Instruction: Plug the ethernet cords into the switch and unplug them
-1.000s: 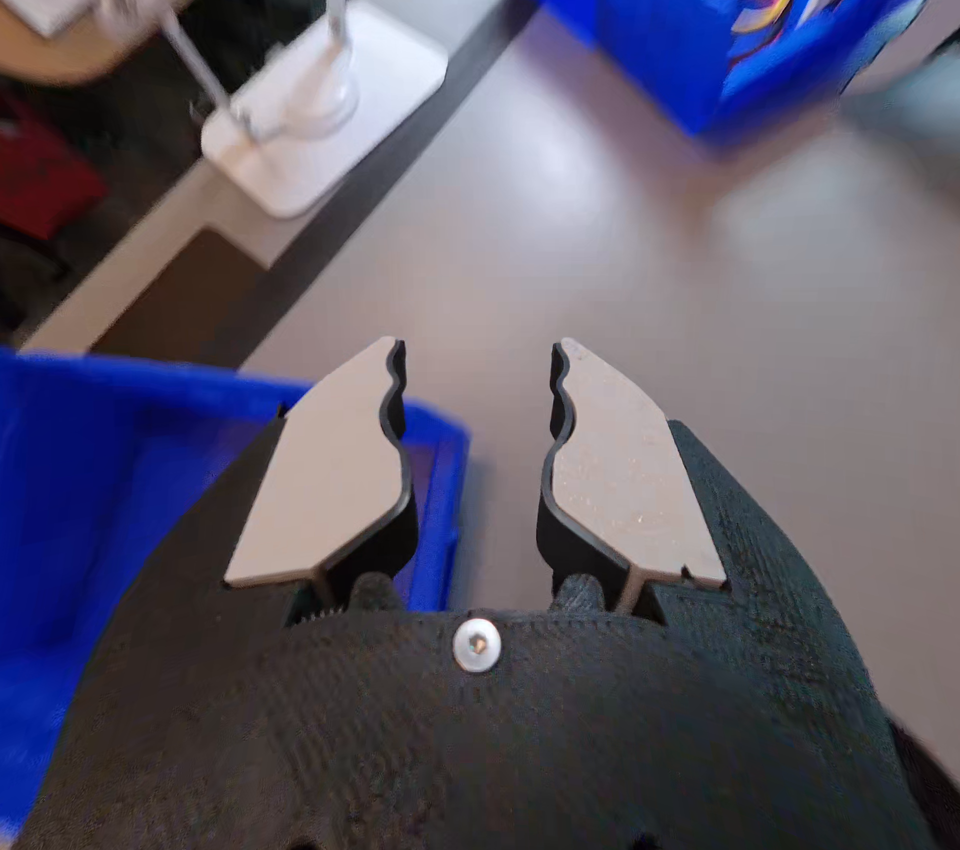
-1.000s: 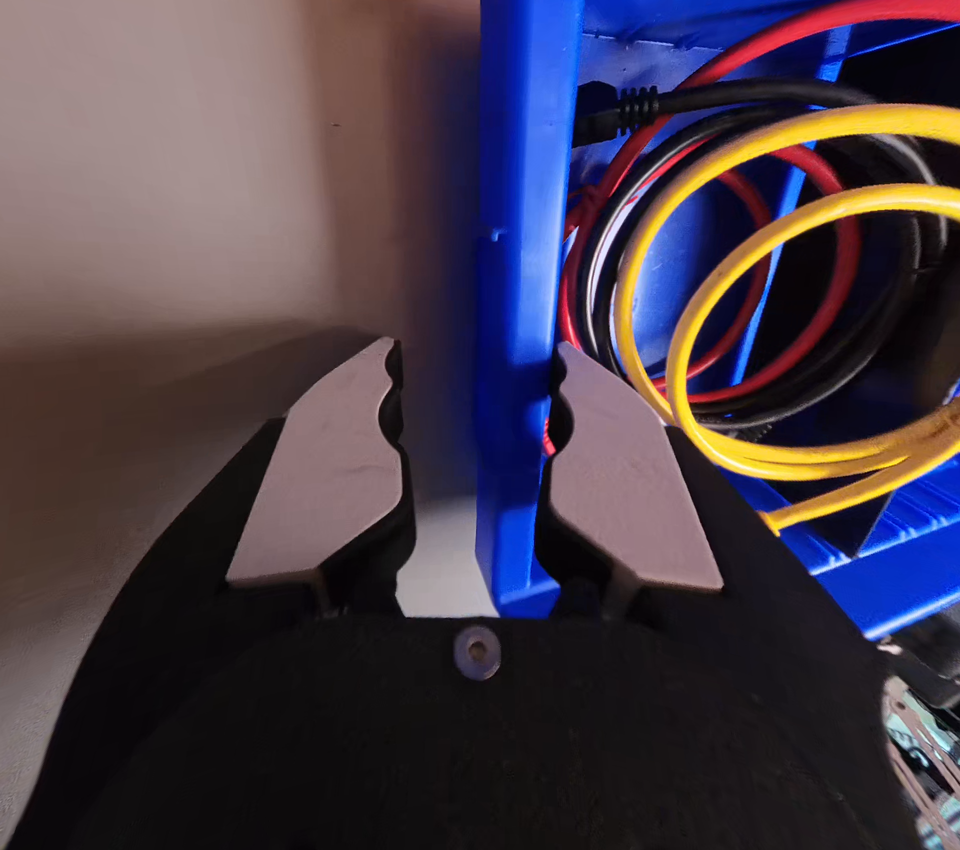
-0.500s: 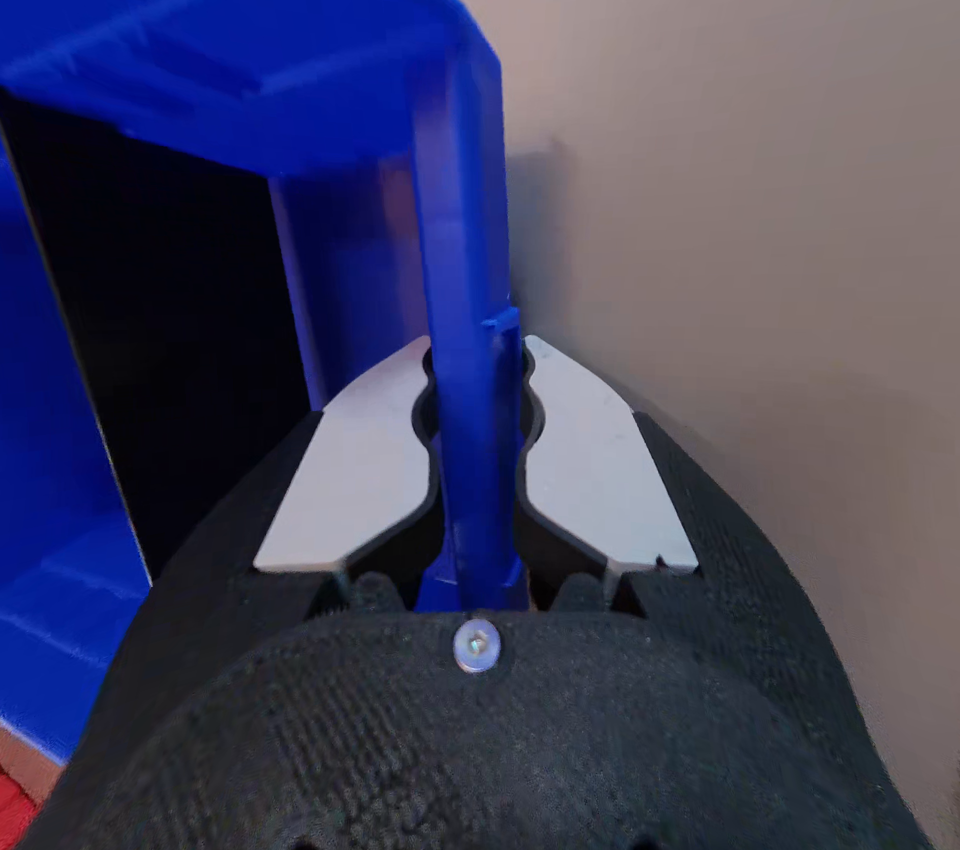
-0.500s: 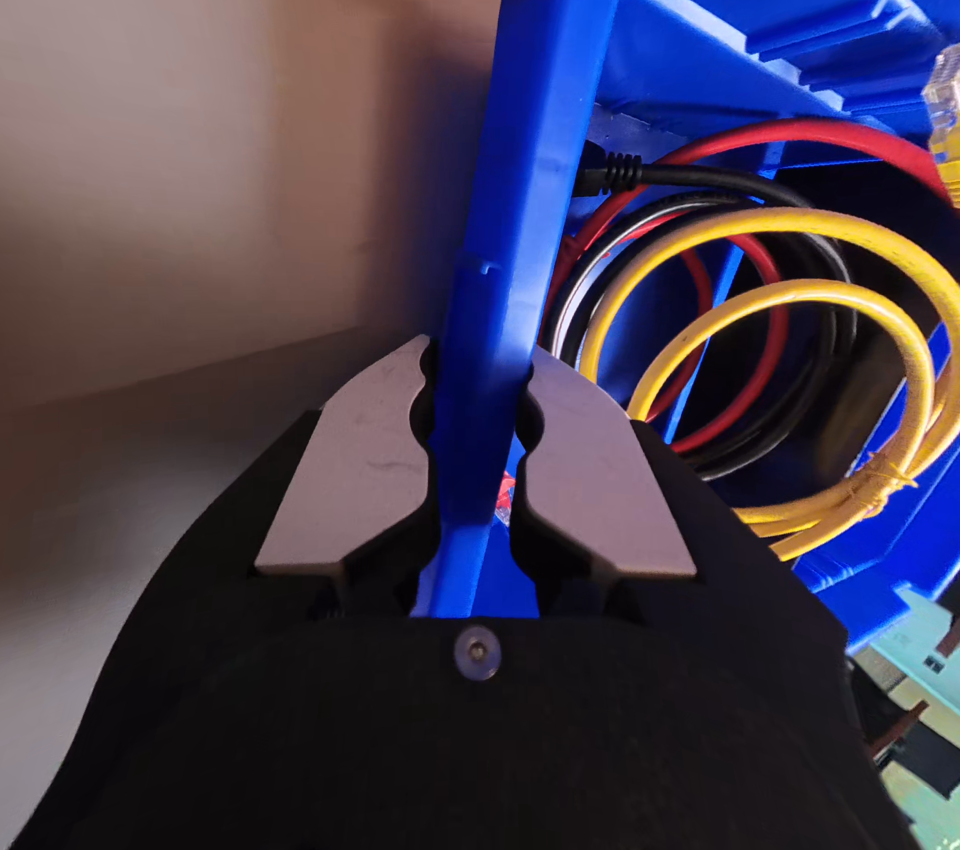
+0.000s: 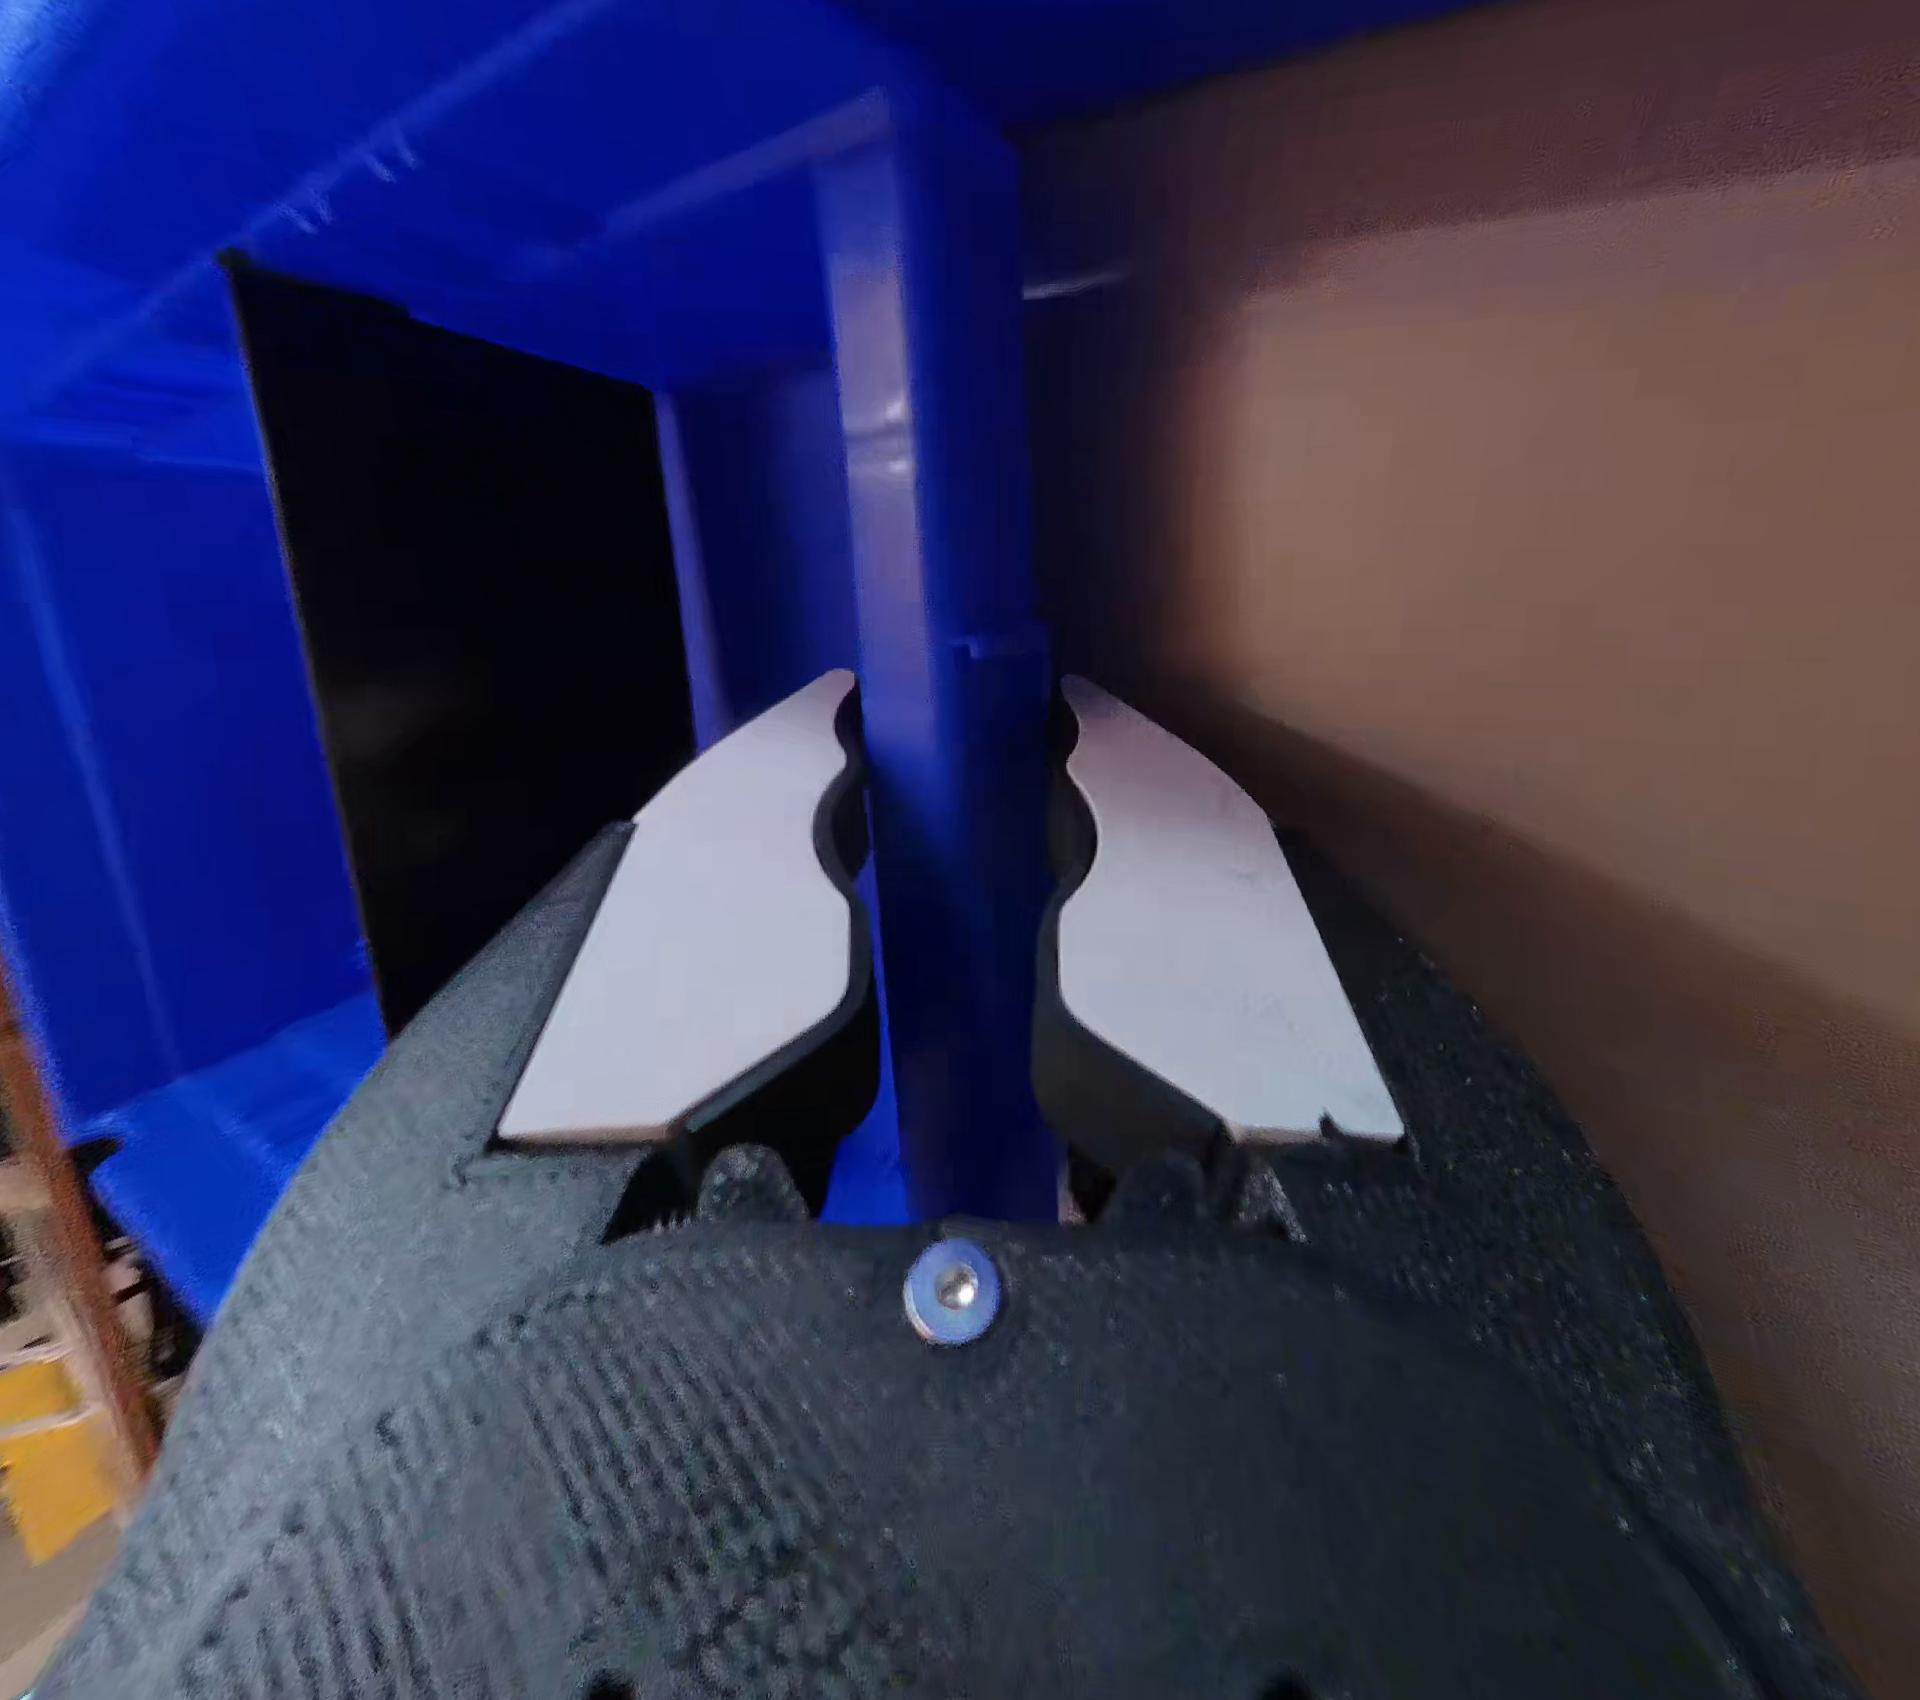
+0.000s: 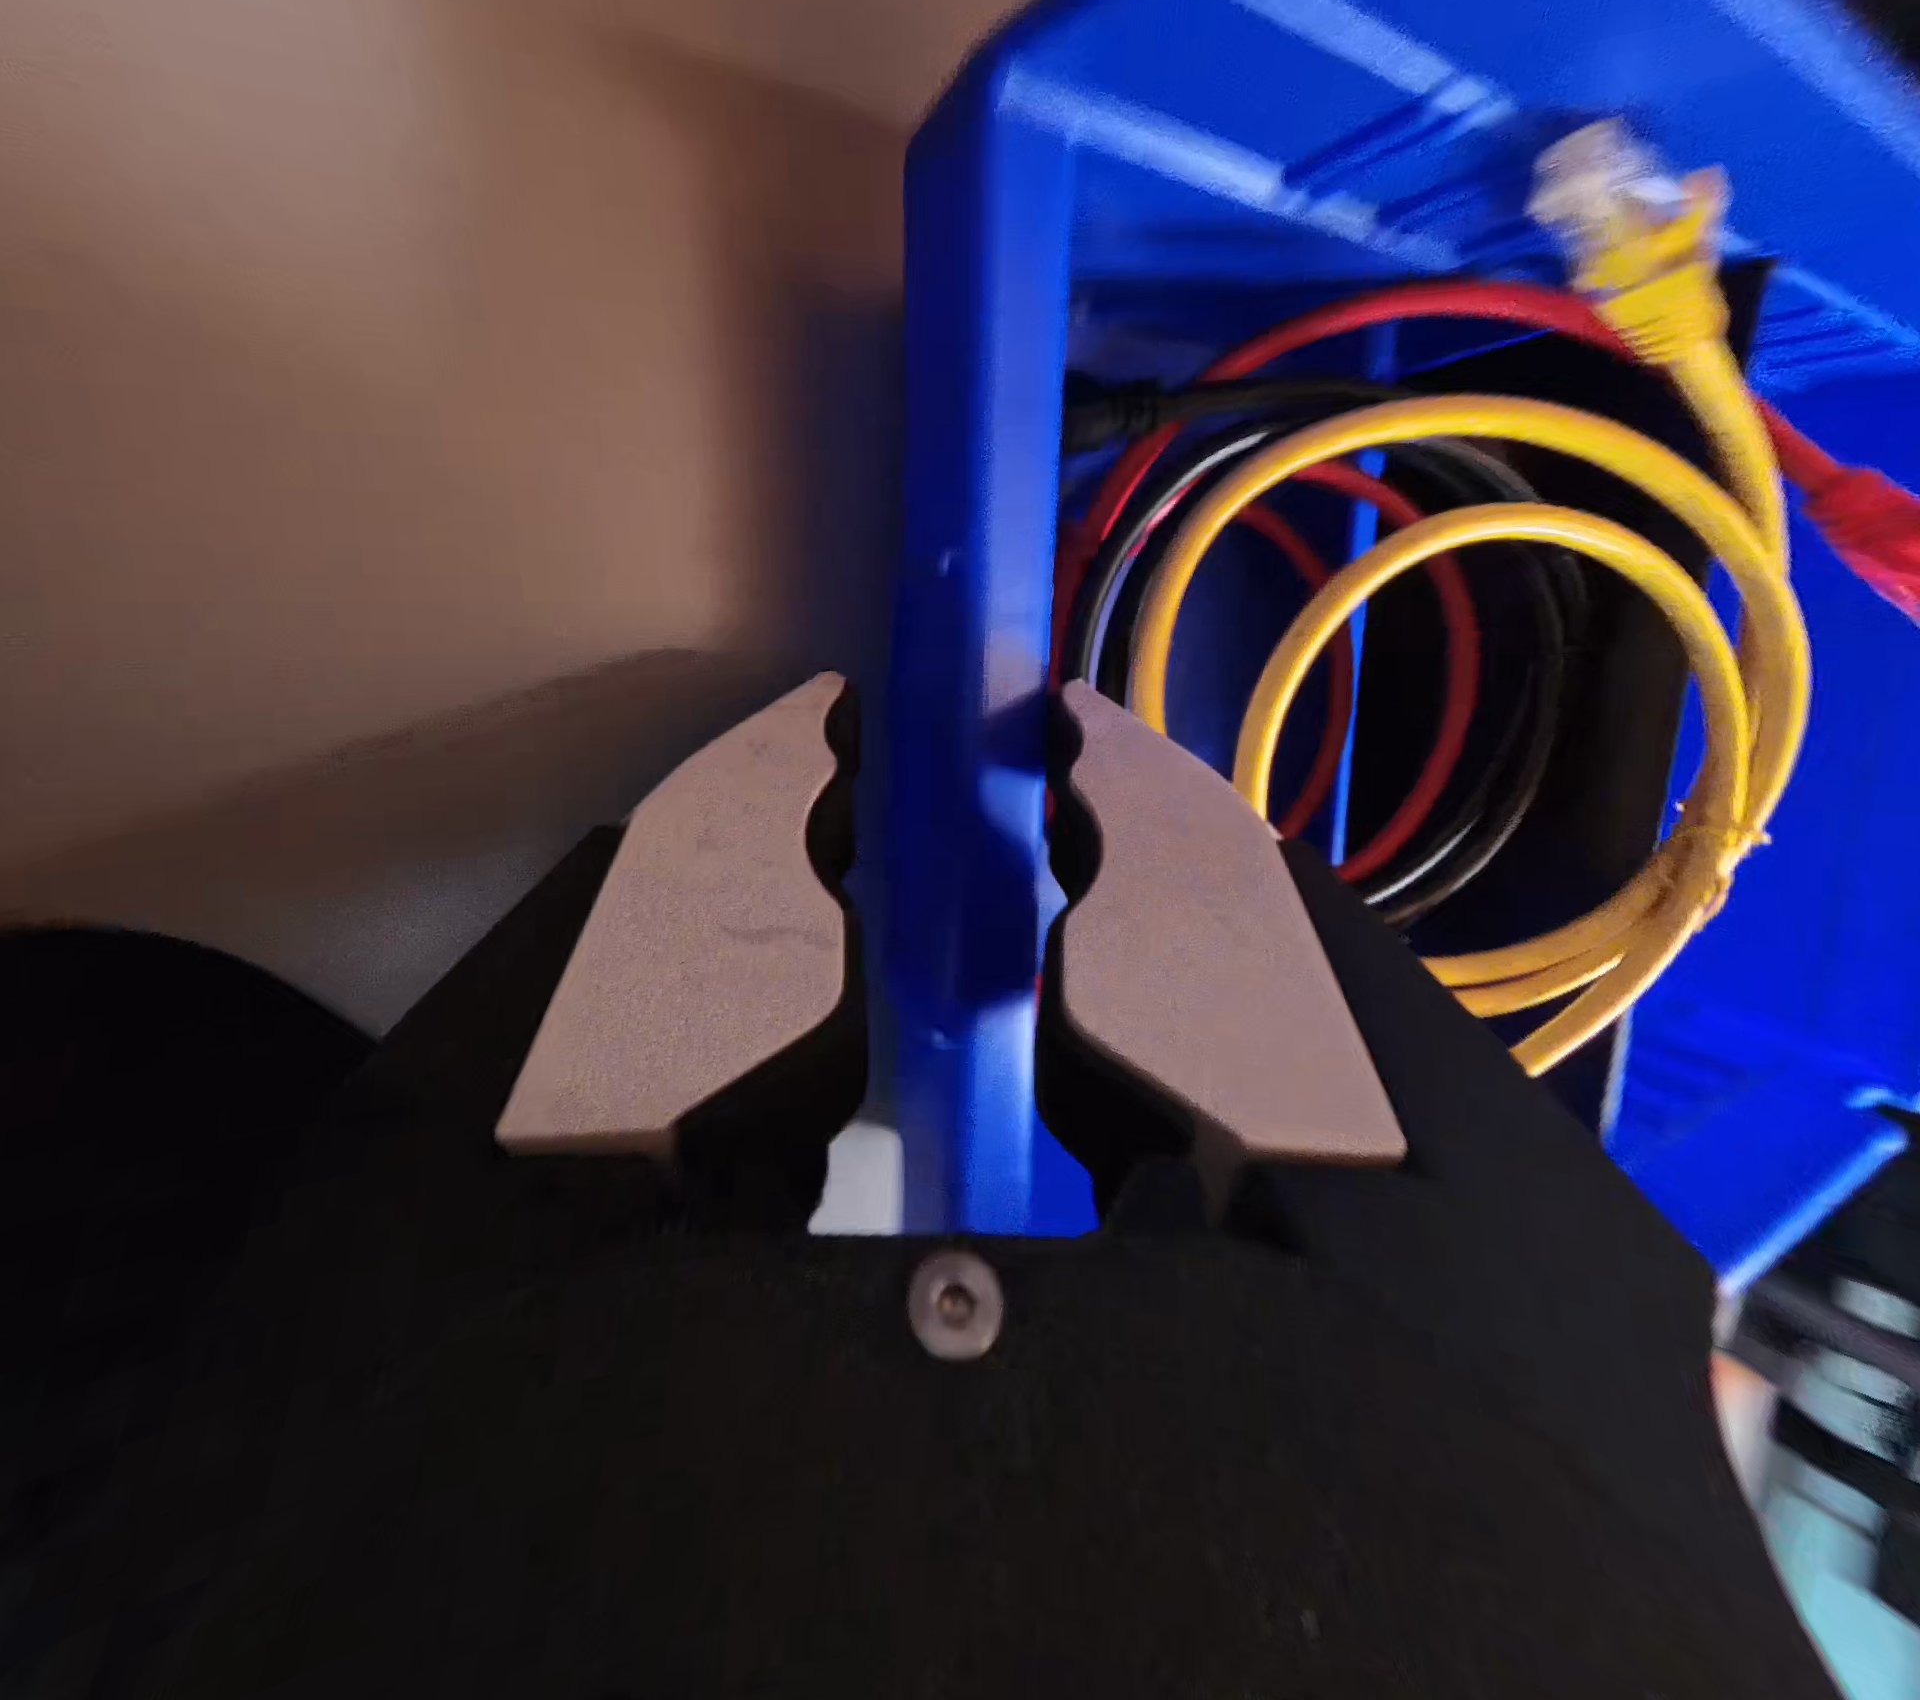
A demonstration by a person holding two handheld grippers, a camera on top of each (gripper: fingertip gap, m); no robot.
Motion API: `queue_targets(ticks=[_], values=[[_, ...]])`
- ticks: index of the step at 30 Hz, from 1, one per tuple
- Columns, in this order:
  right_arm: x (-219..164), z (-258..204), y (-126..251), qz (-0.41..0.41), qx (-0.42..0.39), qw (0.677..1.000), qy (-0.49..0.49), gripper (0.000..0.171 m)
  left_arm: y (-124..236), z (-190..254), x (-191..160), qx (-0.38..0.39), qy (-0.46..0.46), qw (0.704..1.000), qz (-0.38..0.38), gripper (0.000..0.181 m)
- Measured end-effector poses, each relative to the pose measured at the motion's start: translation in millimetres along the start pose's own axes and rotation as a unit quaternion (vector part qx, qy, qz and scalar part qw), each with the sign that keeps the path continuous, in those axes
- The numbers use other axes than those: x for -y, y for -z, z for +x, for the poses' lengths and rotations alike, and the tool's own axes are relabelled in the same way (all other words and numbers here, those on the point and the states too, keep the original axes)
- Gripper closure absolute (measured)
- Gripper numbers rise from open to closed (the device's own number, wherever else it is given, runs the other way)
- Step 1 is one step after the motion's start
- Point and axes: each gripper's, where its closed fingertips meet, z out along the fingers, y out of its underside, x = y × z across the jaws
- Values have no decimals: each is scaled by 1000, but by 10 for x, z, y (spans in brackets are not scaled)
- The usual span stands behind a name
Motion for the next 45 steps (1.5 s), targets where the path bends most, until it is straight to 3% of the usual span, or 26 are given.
queue_targets(ticks=[3,6,10,13,17,20,22,25,29,33,39,42,45], values=[[293,-3,443,131,-27,982,-133,134,139,-82,56,35,44,997,46,137],[45,227,936,202,-136,928,-284,135,495,-28,223,32,151,975,159,137],[-786,316,1176,198,-252,830,-456,123,872,371,647,-80,315,903,281,132],[-940,244,959,178,-242,811,-503,113,950,659,1043,-141,410,835,339,124],[-854,394,635,177,-217,800,-531,110,720,670,1260,-61,457,831,313,115],[-877,518,482,175,-244,793,-530,122,585,531,1320,6,474,834,284,120],[-919,587,555,182,-284,779,-528,137,417,508,1294,30,482,839,250,126],[-1026,589,600,171,-315,767,-532,161,341,461,1311,43,511,820,254,123],[-1074,600,637,162,-324,763,-536,164,404,343,1298,63,524,805,269,145],[-964,564,832,166,-359,765,-507,164,464,266,1290,79,526,800,277,154],[-648,669,1307,201,-415,753,-469,164,1008,-3,1374,133,483,803,324,158],[-229,815,1598,243,-423,752,-443,163,1556,-201,1277,181,462,796,346,161],[377,984,1751,294,-411,759,-410,161,2142,-379,942,237,457,778,359,164]])
